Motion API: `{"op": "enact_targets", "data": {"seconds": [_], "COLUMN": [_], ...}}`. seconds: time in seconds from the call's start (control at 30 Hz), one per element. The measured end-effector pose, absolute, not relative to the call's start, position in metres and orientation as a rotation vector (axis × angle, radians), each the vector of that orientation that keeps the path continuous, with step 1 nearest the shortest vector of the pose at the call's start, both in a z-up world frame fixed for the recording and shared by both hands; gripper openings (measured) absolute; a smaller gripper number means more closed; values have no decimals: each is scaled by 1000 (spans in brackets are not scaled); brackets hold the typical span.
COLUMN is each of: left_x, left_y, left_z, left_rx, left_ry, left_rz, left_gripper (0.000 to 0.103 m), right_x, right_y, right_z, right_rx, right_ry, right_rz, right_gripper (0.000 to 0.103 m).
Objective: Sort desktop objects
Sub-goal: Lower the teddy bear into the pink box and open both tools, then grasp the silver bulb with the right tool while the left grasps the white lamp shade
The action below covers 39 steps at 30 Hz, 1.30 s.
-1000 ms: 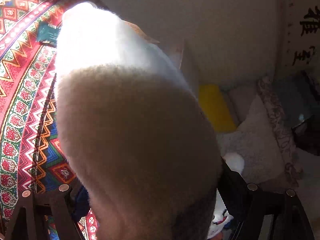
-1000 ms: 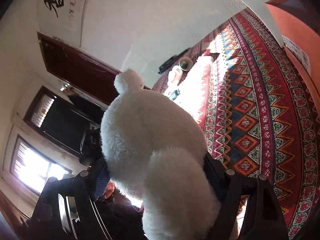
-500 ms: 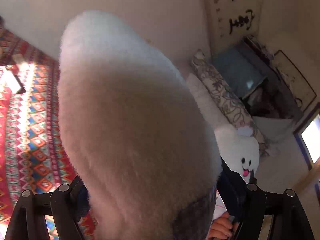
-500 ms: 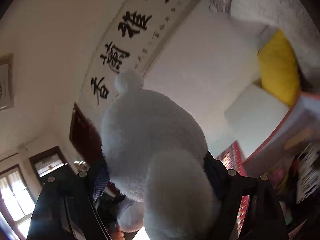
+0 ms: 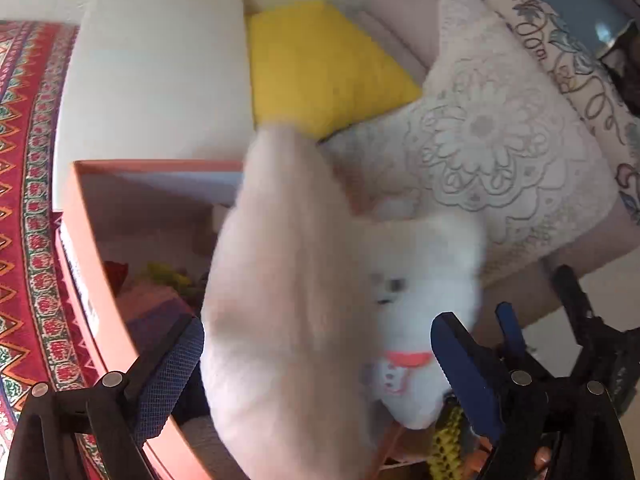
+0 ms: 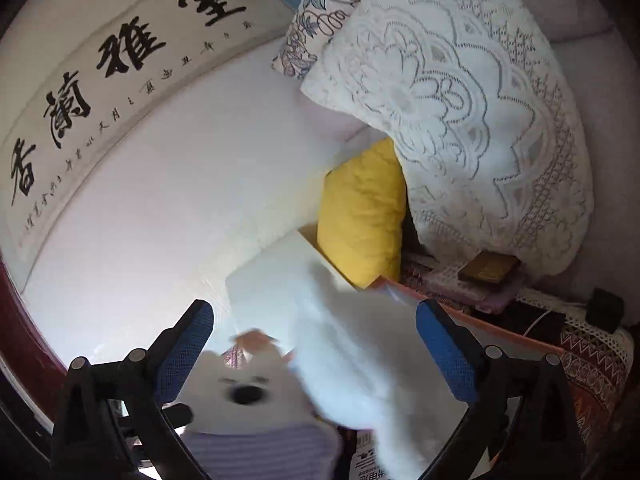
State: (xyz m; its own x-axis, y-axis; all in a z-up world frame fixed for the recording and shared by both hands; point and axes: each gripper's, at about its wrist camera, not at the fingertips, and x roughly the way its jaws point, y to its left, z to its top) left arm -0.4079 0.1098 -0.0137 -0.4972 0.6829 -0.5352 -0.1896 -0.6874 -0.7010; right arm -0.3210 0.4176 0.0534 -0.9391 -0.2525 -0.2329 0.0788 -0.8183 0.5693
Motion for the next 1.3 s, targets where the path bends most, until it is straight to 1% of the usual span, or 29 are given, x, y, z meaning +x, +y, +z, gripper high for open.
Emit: {"op": "enact_targets", "data": {"seconds": [0.1, 0.2, 0.4, 0.57, 0.67, 0.83, 1.0, 1.23, 1.3], "left_x": [-396, -374, -313, -280, -266, -261, -251, -228, -237], "left_y": [96, 88, 81, 49, 25, -29, -97, -219, -251], "left_z": [-12, 5, 48, 57, 56, 44, 20, -22, -29], "left_rx": [-1107, -1061, -961, -903, -886, -919, -998, -1213, -1265], "left_ry": [-780, -733, -489, -324, -257, -200, -204, -185, -200], "left_rz": [2273, 2364, 2658, 2841, 2939, 3039, 3112, 3216, 3220], "left_gripper": [99, 100, 100, 101, 101, 102, 102, 102, 102], "right_x": [-318, -317, -305, -290, -284, -284, -293, -318, -333], "right_y": [414, 401, 362, 321, 287, 217, 137, 19, -17], "right_z": [55, 57, 72, 87, 94, 93, 75, 23, 5], "right_rx": [405, 416, 408, 368, 362, 409, 504, 700, 754], "right_ry": [-844, -779, -664, -609, -551, -419, -256, 18, 147], "right_rz": [-2753, -2743, -2753, -2715, -2680, -2602, -2527, -2374, -2341], "right_gripper": [103, 103, 103, 103, 103, 103, 103, 103, 103]}}
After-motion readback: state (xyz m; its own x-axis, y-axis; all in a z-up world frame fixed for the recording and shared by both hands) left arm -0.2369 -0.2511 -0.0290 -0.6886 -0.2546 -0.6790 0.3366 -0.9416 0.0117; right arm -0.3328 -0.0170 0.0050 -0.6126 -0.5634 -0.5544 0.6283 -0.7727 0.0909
